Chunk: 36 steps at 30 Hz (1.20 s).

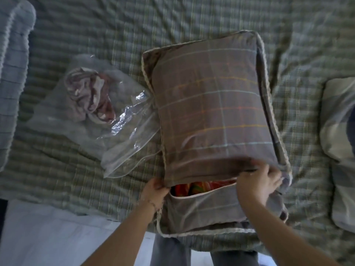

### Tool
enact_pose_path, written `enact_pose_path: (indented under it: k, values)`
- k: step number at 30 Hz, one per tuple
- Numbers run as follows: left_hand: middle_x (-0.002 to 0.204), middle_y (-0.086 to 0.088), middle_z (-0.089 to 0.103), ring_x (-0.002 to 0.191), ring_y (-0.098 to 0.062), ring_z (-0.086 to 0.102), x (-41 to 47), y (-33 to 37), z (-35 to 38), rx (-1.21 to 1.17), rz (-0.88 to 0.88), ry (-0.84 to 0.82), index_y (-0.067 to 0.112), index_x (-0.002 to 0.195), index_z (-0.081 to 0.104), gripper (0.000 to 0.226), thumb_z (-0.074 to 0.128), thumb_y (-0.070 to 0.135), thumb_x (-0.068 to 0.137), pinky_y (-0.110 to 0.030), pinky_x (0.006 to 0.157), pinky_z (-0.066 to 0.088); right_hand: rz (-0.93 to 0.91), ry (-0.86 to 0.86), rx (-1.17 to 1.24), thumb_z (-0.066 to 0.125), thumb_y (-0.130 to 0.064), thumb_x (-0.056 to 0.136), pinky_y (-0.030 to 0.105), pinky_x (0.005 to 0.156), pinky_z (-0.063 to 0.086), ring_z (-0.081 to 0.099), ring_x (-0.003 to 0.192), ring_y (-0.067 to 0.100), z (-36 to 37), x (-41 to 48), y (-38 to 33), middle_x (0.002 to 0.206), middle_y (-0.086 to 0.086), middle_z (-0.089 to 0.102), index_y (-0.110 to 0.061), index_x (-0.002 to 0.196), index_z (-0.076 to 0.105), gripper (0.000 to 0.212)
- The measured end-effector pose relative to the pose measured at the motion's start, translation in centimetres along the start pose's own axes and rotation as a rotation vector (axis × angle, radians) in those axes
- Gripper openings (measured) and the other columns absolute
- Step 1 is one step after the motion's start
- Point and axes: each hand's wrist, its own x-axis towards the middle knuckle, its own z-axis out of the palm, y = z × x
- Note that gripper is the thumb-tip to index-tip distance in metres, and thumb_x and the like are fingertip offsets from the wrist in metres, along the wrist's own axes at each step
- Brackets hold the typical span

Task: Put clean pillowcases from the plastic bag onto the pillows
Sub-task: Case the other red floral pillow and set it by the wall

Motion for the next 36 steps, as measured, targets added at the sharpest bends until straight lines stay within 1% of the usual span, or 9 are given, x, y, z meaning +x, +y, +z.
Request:
enact_pose_path:
  k: [4, 7, 11, 16, 20, 24, 30, 34, 36]
  values:
    - [0.084, -0.008, 0.063, 0.083, -0.021, 0.055, 2.2, 0.9, -1.4, 0.046, 0.037, -0.015, 0.009, 0.082, 0.065, 0.012, 0.06, 0.019, 0.086, -0.026, 0.067, 0.039, -0.573, -0.354, 0.028, 0.065, 0.009, 0.072, 0.027, 0.084, 0.042, 0.047, 0.091, 0.019, 3.2, -8.7, -0.8, 0.092, 0.001, 0.054, -0.009, 0.076, 0.068, 0.018]
    - [0.066, -0.007, 0.056, 0.067, -0.021, 0.053, 2.6, 1.2, -2.0, -0.248, -0.019, -0.154, 0.016, 0.064, 0.062, 0.016, 0.061, 0.012, 0.079, -0.029, 0.066, 0.042, -0.707, -0.613, -0.041, 0.058, -0.003, 0.083, 0.017, 0.085, 0.04, 0.054, 0.099, 0.019, 5.8, -12.2, -1.6, 0.103, 0.002, 0.06, -0.009, 0.094, 0.07, 0.017]
    - [0.053, -0.003, 0.054, 0.05, -0.017, 0.045, 2.4, 0.7, -2.5, -0.394, -0.139, -0.303, 0.015, 0.06, 0.058, 0.015, 0.061, 0.016, 0.075, -0.024, 0.055, 0.03, -0.521, -0.556, -0.143, 0.054, -0.024, 0.091, 0.027, 0.099, 0.041, 0.045, 0.118, 0.014, 8.1, -12.4, -3.3, 0.123, -0.004, 0.05, -0.019, 0.123, 0.051, 0.032]
    - [0.044, -0.003, 0.055, 0.037, -0.01, 0.049, 2.5, -0.6, -2.0, -0.525, -0.137, -0.202, 0.004, 0.062, 0.06, 0.029, 0.051, 0.002, 0.089, -0.016, 0.044, 0.036, -0.427, -0.501, -0.21, 0.057, -0.022, 0.088, 0.029, 0.083, 0.047, 0.057, 0.099, 0.02, 9.1, -11.5, -4.0, 0.106, 0.001, 0.061, -0.015, 0.107, 0.058, 0.02]
    - [0.034, -0.002, 0.045, 0.029, -0.009, 0.042, 2.5, -1.4, -2.4, -0.616, -0.116, -0.209, 0.009, 0.032, 0.055, 0.059, 0.04, -0.01, 0.086, -0.012, 0.038, 0.036, -0.428, -0.536, -0.202, 0.058, -0.02, 0.089, 0.025, 0.069, 0.04, 0.06, 0.083, 0.02, 9.1, -11.0, -4.4, 0.088, 0.003, 0.068, -0.014, 0.089, 0.068, 0.012]
    - [0.052, -0.001, 0.061, 0.052, -0.013, 0.055, 1.6, -2.4, -2.6, -0.411, -0.005, -0.185, 0.01, 0.066, 0.072, 0.017, 0.071, -0.008, 0.068, -0.023, 0.06, 0.047, -0.396, -0.593, -0.16, 0.059, -0.015, 0.088, 0.02, 0.071, 0.04, 0.057, 0.077, 0.014, 8.4, -10.7, -4.4, 0.087, 0.001, 0.071, -0.014, 0.091, 0.073, 0.014]
    - [0.055, 0.012, 0.061, 0.046, 0.008, 0.056, 1.3, -2.4, -3.5, -0.298, 0.156, 0.002, -0.004, 0.088, 0.068, 0.017, 0.066, -0.013, 0.074, -0.009, 0.057, 0.045, -0.369, -0.515, -0.214, 0.066, -0.024, 0.083, 0.023, 0.064, 0.04, 0.06, 0.077, 0.017, 7.0, -10.7, -4.8, 0.082, -0.002, 0.071, -0.018, 0.086, 0.074, 0.01]
    - [0.072, -0.001, 0.061, 0.08, -0.018, 0.062, 2.4, -2.8, -3.8, -0.079, 0.1, 0.137, 0.017, 0.069, 0.062, 0.026, 0.062, -0.006, 0.079, -0.019, 0.074, 0.049, -0.344, -0.469, -0.232, 0.065, -0.017, 0.08, 0.027, 0.062, 0.048, 0.06, 0.073, 0.015, 4.0, -9.9, -3.2, 0.075, -0.005, 0.067, -0.026, 0.076, 0.067, 0.01]
    - [0.096, -0.01, 0.064, 0.098, -0.029, 0.058, 2.7, -2.1, -3.1, 0.079, 0.041, 0.193, 0.014, 0.082, 0.064, 0.018, 0.055, -0.002, 0.084, -0.028, 0.084, 0.044, -0.311, -0.41, -0.254, 0.062, -0.016, 0.081, 0.026, 0.059, 0.042, 0.058, 0.071, 0.017, 1.6, -8.5, -2.1, 0.073, -0.003, 0.067, -0.026, 0.075, 0.066, 0.012]
